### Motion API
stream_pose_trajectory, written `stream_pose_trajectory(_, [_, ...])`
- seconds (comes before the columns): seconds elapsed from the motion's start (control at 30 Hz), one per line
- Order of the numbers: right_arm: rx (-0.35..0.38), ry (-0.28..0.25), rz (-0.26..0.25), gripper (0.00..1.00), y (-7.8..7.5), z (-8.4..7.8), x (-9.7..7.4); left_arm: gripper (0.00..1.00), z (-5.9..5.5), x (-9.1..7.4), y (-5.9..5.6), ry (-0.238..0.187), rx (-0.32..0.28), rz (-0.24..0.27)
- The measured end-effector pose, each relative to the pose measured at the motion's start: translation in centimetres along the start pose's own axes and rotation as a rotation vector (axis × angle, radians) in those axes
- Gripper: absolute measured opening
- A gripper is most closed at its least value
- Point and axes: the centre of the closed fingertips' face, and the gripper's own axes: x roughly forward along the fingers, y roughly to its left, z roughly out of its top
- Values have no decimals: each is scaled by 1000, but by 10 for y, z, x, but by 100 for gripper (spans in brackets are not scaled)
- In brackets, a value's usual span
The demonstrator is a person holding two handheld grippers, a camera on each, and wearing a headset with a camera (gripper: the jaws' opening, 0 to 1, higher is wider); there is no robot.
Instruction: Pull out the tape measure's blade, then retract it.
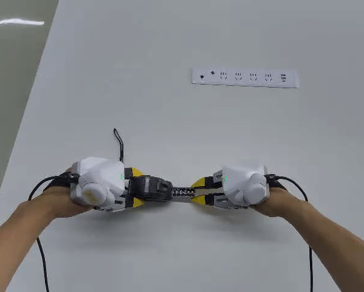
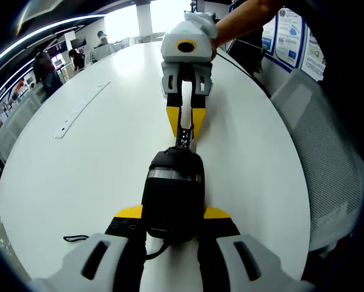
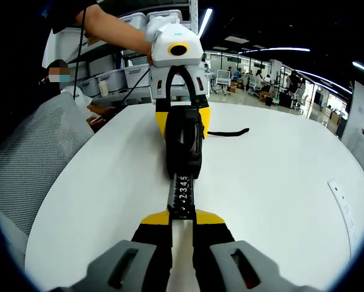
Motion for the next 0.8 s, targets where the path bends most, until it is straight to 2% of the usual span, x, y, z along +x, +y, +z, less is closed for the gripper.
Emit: stream_pose_trajectory(0.8, [1, 11, -9, 9, 1, -22, -27, 28, 1, 1, 0, 14, -3, -1])
